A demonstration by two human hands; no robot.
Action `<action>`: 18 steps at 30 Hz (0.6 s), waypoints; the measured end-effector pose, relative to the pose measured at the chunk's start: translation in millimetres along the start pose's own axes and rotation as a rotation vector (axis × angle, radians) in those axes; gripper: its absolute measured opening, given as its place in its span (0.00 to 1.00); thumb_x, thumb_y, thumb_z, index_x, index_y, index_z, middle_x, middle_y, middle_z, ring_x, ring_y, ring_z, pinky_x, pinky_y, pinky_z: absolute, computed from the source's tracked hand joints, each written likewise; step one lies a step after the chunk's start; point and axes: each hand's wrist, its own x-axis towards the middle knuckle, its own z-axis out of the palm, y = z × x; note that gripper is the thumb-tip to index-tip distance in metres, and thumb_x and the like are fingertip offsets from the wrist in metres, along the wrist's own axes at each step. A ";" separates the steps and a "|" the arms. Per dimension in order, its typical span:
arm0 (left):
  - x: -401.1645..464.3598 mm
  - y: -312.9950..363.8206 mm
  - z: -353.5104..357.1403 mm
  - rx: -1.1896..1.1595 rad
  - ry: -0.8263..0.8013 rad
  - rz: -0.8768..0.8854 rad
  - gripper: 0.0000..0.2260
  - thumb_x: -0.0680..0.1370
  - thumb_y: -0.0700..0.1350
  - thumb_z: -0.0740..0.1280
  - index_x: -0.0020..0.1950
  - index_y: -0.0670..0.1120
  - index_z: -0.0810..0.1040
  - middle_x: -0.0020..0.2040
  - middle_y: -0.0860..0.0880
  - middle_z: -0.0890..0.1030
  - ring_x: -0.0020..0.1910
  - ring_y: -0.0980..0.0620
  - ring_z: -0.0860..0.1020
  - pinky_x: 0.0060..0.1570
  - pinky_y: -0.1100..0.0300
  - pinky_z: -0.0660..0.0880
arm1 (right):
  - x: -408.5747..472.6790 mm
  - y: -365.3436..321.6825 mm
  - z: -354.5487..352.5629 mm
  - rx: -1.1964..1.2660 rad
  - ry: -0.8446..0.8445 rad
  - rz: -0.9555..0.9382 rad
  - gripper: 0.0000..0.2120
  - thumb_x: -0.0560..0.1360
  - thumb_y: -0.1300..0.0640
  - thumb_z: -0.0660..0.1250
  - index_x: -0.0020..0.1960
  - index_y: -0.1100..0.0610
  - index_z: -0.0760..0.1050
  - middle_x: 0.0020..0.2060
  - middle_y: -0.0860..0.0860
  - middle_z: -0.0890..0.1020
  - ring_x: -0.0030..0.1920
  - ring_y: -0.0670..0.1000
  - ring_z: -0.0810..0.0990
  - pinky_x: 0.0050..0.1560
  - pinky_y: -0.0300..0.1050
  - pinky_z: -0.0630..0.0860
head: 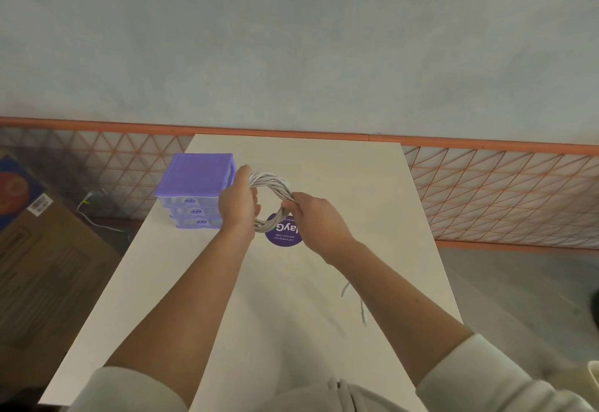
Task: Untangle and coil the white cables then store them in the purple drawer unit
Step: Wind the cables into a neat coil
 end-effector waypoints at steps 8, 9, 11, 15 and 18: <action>4.3 12.7 -18.8 0.216 -0.699 -0.189 0.25 0.76 0.65 0.61 0.33 0.45 0.78 0.28 0.48 0.74 0.27 0.49 0.75 0.36 0.56 0.71 | 1.3 13.7 -17.2 -0.013 0.034 0.044 0.14 0.82 0.49 0.55 0.42 0.51 0.72 0.34 0.47 0.75 0.36 0.51 0.72 0.33 0.43 0.67; 3.7 15.3 -19.9 0.287 -0.743 -0.189 0.25 0.76 0.65 0.62 0.36 0.44 0.79 0.29 0.47 0.75 0.30 0.47 0.77 0.37 0.56 0.74 | 0.6 12.5 -17.6 -0.045 0.033 0.036 0.13 0.82 0.49 0.55 0.41 0.51 0.70 0.33 0.48 0.75 0.36 0.52 0.72 0.33 0.44 0.67; 1.6 19.8 -18.9 0.391 -0.761 -0.184 0.25 0.75 0.65 0.63 0.40 0.42 0.80 0.30 0.46 0.75 0.32 0.44 0.78 0.36 0.56 0.78 | 0.5 9.1 -18.0 -0.131 0.027 0.014 0.13 0.82 0.49 0.55 0.41 0.51 0.69 0.35 0.49 0.75 0.37 0.54 0.72 0.36 0.46 0.68; 0.9 21.9 -15.9 0.594 -0.715 -0.087 0.23 0.73 0.67 0.66 0.39 0.46 0.74 0.27 0.50 0.68 0.32 0.47 0.79 0.39 0.58 0.77 | -1.4 5.3 -22.1 -0.115 -0.040 0.013 0.18 0.82 0.45 0.52 0.39 0.52 0.70 0.36 0.49 0.77 0.39 0.54 0.75 0.37 0.46 0.68; 2.2 19.1 -15.2 0.612 -0.687 -0.016 0.21 0.75 0.65 0.65 0.37 0.47 0.71 0.24 0.52 0.65 0.28 0.51 0.77 0.37 0.58 0.73 | -2.2 4.7 -24.3 -0.013 -0.019 0.073 0.26 0.82 0.38 0.45 0.39 0.53 0.72 0.36 0.50 0.77 0.39 0.53 0.75 0.37 0.46 0.68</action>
